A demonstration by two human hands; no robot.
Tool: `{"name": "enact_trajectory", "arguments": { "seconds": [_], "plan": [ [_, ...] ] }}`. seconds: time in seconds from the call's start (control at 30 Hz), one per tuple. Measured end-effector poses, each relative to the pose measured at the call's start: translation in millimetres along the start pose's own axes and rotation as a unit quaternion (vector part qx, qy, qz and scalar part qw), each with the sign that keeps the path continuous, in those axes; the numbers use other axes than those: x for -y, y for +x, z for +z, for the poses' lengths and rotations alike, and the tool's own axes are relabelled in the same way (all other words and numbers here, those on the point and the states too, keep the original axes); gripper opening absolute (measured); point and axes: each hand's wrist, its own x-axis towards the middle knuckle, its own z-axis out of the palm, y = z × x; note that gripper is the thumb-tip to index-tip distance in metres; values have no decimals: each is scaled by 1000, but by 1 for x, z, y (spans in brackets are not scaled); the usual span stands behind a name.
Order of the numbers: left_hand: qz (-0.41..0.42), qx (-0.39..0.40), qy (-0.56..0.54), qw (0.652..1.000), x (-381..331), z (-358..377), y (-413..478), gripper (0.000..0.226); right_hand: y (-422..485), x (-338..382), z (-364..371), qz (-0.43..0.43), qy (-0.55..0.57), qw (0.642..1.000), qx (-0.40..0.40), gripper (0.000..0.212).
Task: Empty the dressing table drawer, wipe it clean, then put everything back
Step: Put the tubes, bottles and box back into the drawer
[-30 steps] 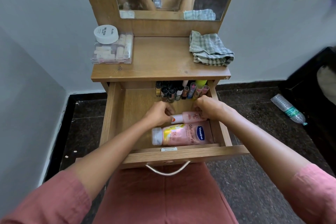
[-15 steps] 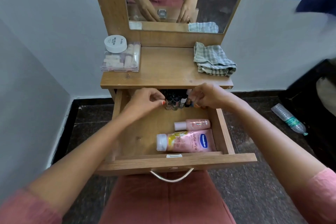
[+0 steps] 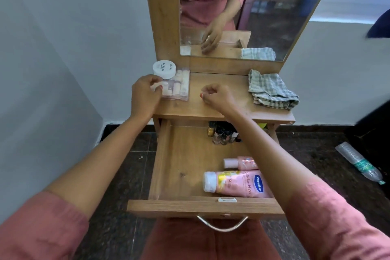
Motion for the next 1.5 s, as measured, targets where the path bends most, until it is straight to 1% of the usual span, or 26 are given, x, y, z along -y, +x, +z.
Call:
{"name": "enact_trajectory", "arguments": {
  "seconds": [0.07,0.17,0.2,0.27,0.37,0.43,0.47,0.5,0.53,0.57,0.63,0.67,0.7,0.77,0.93,1.03,1.13,1.23,1.3,1.4,1.5],
  "plan": [
    [-45,-4,9,999,6,-1,13,32,10,5,12,25,17,999,-18,35],
    [-135,23,-8,991,11,1,29,39,19,14,26,44,41,998,-31,42],
    [-153,33,-17,988,11,2,33,37,21,18,30,46,43,997,-35,43],
    [-181,47,-40,982,12,4,40,15,23,24,35,46,50,997,-49,43],
    [-198,74,-47,976,9,6,45,39,27,27,43,53,55,995,-62,34],
    [-202,85,-48,975,7,6,47,39,29,29,47,56,48,996,-54,23],
    [-199,90,-56,974,7,7,49,33,30,30,49,62,45,996,-49,16],
    [-196,98,-63,974,7,7,51,24,31,31,49,70,42,995,-51,14],
    [-187,100,-68,975,7,7,52,22,30,34,49,79,44,994,-55,25],
    [-183,105,-70,975,5,5,51,30,30,35,49,84,49,993,-60,35],
    [-178,116,-69,975,4,4,50,39,29,37,48,105,64,990,-65,42],
    [-177,117,-74,974,5,4,49,41,28,38,47,118,72,988,-67,40],
    [-180,119,-82,973,4,3,48,41,28,39,47,128,77,986,-70,34],
    [-181,120,-99,971,6,2,44,41,24,41,46,141,87,983,-73,14],
    [-173,113,-109,972,7,-3,29,40,15,40,46,161,118,977,-77,18],
    [-168,105,-120,973,7,-6,19,40,9,37,47,169,126,975,-73,27],
    [-157,105,-146,971,11,-9,8,39,-5,36,44,163,131,975,-73,26],
    [-153,104,-159,970,12,-11,-6,40,-20,34,42,155,123,978,-72,31],
    [-153,102,-167,969,13,-12,-13,41,-28,33,41,152,116,979,-75,27],
    [-149,108,-173,968,11,-12,-24,43,-41,30,37,148,109,980,-81,13],
    [-145,106,-175,968,8,-14,-38,43,-51,25,35,141,105,981,-88,19]
  ]
}}
